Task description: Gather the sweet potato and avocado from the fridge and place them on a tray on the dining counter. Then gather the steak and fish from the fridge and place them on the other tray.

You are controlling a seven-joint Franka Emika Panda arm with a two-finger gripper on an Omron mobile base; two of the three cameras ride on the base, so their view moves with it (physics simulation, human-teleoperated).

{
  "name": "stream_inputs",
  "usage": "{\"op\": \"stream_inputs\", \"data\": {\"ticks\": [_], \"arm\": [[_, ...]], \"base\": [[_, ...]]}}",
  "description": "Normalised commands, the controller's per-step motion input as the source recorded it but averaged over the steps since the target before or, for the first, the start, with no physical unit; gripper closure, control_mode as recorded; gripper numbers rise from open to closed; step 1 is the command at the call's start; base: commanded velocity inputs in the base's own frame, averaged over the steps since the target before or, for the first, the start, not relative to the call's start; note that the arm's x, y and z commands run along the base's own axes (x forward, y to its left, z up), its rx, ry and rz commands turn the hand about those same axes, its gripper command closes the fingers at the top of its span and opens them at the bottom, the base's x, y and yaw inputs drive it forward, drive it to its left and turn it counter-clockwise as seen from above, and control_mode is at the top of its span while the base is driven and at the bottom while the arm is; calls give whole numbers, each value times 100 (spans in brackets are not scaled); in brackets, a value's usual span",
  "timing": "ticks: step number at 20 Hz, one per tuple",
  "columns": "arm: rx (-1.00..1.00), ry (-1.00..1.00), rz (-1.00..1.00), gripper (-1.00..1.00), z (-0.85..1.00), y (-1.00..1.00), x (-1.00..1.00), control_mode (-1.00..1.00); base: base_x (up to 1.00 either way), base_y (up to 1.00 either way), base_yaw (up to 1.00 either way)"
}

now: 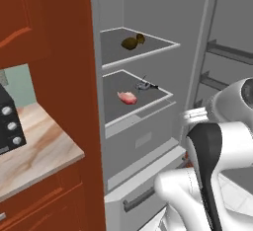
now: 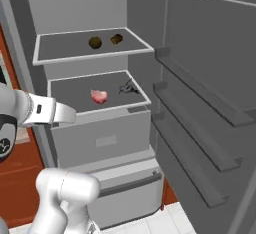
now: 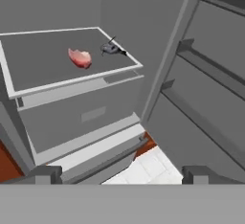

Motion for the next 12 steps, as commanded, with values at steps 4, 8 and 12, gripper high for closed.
{"op": "stream_inputs", "data": {"ticks": [4, 8, 12], "arm": [[0, 0, 0, -100, 0, 0, 0, 100], [0, 0, 0, -100, 0, 0, 0, 100], [0, 0, 0, -100, 0, 0, 0, 100]], "base": [[30, -11, 24], [2, -19, 27], [14, -51, 33]]}}
